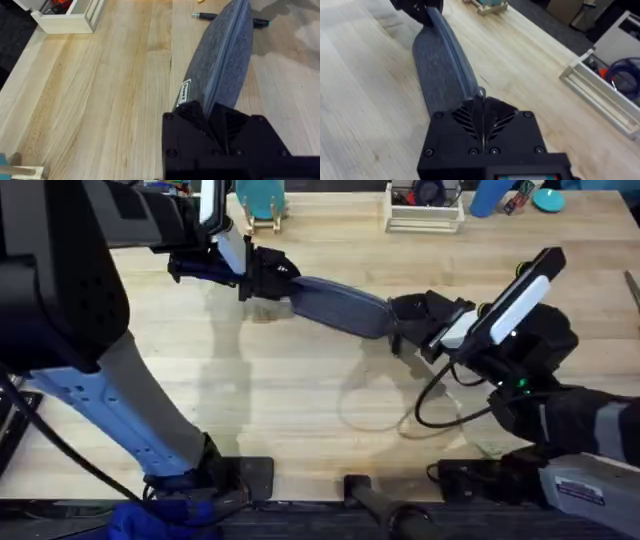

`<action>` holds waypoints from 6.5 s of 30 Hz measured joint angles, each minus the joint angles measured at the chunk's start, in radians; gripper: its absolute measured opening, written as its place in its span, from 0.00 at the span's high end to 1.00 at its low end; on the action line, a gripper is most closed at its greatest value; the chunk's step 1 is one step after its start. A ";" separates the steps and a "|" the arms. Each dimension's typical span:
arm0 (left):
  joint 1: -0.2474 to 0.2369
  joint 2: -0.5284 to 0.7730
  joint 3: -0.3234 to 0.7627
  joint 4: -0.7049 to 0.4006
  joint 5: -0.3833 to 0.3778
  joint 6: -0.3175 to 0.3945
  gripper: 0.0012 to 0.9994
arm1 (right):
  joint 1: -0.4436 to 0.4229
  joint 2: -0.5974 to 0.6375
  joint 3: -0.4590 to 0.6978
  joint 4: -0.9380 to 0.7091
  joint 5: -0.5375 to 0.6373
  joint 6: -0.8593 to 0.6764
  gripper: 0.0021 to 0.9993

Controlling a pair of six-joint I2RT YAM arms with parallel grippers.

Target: Unzip the bag, pick up the pens from the table one at a time and place them inside, then zip the bag closed.

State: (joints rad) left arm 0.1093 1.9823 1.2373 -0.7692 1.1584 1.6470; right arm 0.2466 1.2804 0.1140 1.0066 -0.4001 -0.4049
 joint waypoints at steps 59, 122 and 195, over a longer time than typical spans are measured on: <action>0.014 0.000 0.000 0.006 -0.003 0.000 0.96 | 0.212 0.232 0.538 -0.426 -0.045 -0.098 0.97; 0.013 0.000 0.000 0.003 -0.003 0.000 0.96 | 0.275 0.325 0.781 -0.490 -0.049 -0.172 0.00; 0.060 0.000 0.230 -0.432 0.054 0.000 0.01 | 0.146 0.207 1.538 -1.920 -0.029 0.113 0.00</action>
State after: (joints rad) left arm 0.1688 1.9823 1.4676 -1.2011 1.2127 1.6470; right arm 0.3923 1.4872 1.6525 -0.9136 -0.4291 -0.2924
